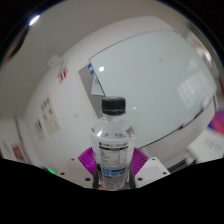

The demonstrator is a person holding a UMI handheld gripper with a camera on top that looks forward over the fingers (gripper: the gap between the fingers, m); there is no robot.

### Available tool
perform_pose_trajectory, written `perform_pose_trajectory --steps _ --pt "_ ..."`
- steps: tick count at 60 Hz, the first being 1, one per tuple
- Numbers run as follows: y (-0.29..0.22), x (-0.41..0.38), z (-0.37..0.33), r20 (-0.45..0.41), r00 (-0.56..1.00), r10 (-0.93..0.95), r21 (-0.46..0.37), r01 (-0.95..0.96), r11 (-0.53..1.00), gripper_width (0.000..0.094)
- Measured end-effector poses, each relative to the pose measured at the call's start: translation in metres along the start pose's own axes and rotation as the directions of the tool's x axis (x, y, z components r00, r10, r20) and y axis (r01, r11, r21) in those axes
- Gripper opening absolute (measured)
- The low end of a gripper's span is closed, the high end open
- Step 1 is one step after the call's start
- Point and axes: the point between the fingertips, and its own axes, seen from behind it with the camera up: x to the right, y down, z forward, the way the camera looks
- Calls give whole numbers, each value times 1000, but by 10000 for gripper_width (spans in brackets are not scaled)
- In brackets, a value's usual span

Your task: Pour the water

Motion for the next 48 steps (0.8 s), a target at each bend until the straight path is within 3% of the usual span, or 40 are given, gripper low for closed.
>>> perform_pose_trajectory --steps 8,16,22,35,41,48 --pt "44 85 -14 -150 921 -360 -133 342 930 394" --pt "110 124 -15 -193 872 -451 -289 389 875 397" --pt "149 156 -19 -193 854 -483 -348 400 847 398" --pt "189 194 -27 -209 858 -470 -410 360 838 410" --pt "187 195 -29 -221 862 -456 -382 353 854 407" --pt "187 195 -29 -227 864 -449 -389 343 855 527"
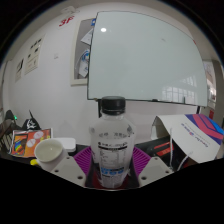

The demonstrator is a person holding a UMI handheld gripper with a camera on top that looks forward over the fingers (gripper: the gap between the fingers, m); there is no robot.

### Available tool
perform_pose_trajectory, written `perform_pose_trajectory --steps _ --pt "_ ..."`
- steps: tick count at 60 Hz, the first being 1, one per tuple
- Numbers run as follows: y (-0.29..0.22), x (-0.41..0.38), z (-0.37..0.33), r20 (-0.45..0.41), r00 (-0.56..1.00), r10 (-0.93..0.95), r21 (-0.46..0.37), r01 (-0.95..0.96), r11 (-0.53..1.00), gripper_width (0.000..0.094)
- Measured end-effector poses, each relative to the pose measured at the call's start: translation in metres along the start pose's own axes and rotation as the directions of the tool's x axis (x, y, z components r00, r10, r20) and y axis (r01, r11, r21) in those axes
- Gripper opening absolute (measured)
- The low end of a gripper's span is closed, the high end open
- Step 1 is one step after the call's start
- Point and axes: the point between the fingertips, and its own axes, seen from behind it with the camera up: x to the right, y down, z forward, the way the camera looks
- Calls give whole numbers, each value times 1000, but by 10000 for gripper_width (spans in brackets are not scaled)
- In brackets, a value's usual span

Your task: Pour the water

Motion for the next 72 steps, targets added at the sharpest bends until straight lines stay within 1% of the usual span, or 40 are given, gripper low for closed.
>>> perform_pose_trajectory --steps 3,4,6,7,8,9,11,15,19,29,41,56,63,72 --pt "2 1 0 0 1000 4 -20 -4 1000 569" --pt "4 1 -1 -3 1000 6 -33 -6 999 608" --pt "8 1 -2 -4 1000 13 -60 -13 998 719" --pt "9 -3 -3 11 1000 18 -69 -18 997 774" --pt "9 -8 -5 30 999 26 -76 -24 997 853" --pt "9 -12 -7 44 999 32 -82 -28 996 862" --pt "7 -10 -12 34 999 38 -88 -34 996 833" --pt "2 -3 -27 -15 1000 7 -91 -8 996 850" --pt "-5 -3 -47 -43 999 -31 -84 27 996 848" --pt "-16 -22 -116 -23 1000 4 -77 -6 997 844" --pt "-19 -40 -223 -78 997 -29 -87 22 996 837" --pt "-13 -80 -367 -90 996 -9 -85 2 996 844" --pt "-5 -90 -414 -104 994 -15 -89 5 996 845" --pt "4 -96 -451 -109 994 -10 -95 0 995 844"
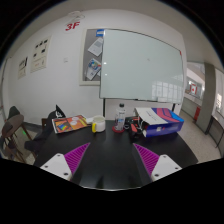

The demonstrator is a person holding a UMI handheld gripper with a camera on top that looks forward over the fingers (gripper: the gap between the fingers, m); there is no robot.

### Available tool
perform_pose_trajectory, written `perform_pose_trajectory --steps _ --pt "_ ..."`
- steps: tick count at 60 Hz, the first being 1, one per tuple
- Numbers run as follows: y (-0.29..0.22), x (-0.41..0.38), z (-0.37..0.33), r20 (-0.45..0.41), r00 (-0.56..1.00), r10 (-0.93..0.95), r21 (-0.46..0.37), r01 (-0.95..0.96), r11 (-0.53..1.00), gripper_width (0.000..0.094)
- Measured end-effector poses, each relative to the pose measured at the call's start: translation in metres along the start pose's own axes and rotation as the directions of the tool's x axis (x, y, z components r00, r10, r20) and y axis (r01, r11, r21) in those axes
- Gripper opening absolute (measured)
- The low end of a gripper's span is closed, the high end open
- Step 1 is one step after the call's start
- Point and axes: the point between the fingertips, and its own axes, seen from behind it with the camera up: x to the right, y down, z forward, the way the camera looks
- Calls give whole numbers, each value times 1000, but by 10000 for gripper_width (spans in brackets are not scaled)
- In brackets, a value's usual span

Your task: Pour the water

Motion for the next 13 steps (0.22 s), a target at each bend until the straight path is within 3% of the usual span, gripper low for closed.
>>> perform_pose_trajectory --steps 13 --pt "3 6 -21 -42 999 -16 23 17 1000 845"
